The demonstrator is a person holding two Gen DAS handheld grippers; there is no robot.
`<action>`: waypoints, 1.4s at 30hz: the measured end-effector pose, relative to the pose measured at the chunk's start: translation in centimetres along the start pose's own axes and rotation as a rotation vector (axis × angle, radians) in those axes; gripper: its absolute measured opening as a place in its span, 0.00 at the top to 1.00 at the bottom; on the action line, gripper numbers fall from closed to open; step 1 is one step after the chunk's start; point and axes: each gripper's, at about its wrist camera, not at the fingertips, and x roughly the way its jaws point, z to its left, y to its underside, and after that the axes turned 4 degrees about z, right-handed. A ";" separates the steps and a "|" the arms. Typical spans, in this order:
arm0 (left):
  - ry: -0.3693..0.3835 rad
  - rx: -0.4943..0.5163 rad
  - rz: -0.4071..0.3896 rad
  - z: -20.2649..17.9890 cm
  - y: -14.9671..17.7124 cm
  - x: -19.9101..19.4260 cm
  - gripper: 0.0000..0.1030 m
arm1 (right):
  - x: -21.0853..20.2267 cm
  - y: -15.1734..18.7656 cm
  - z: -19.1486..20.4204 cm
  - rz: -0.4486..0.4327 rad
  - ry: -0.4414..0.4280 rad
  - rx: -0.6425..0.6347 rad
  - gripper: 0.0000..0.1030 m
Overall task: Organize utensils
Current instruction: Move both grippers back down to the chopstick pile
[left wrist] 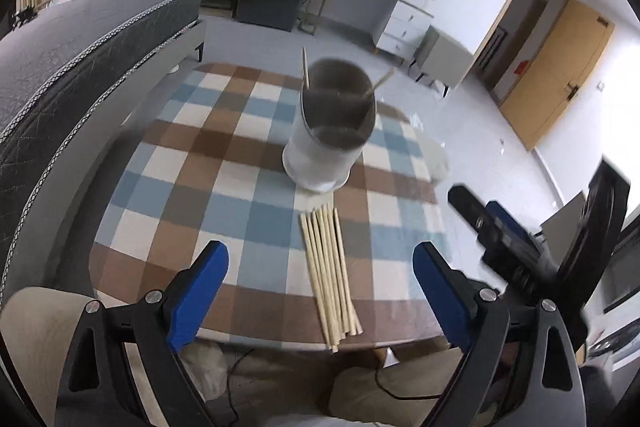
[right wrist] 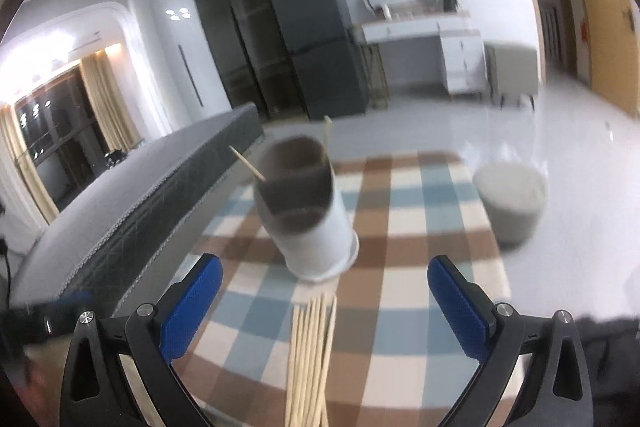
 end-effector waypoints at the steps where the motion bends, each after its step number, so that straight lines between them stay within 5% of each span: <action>1: -0.022 0.010 0.007 -0.1 -0.1 0.6 0.12 | 0.2 0.0 -0.3 0.016 0.014 0.012 0.00; 8: -0.119 -0.061 0.076 2.7 -1.3 6.5 0.12 | 3.8 0.9 -2.1 0.214 0.075 0.036 0.05; 13: -0.171 -0.069 0.126 3.8 -0.5 9.5 0.12 | 8.6 2.0 -3.2 0.418 0.059 0.051 0.32; 18: -0.191 -0.159 0.164 5.4 -0.9 11.1 0.12 | 14.1 3.2 -2.8 0.602 0.033 -0.007 0.39; 20: -0.205 -0.166 0.167 5.4 -1.1 11.3 0.12 | 15.5 3.5 -2.4 0.643 0.036 -0.037 0.54; 29: -0.196 -0.241 0.258 6.5 -1.1 12.8 0.12 | 18.9 3.8 -0.4 0.688 0.045 -0.142 0.63; 33: -0.191 -0.258 0.254 6.6 -1.2 12.5 0.12 | 20.0 3.9 -0.1 0.719 0.063 -0.170 0.73; 42: -0.224 -0.294 0.252 7.3 -1.3 12.7 0.12 | 21.0 4.9 1.8 0.760 0.147 -0.261 0.74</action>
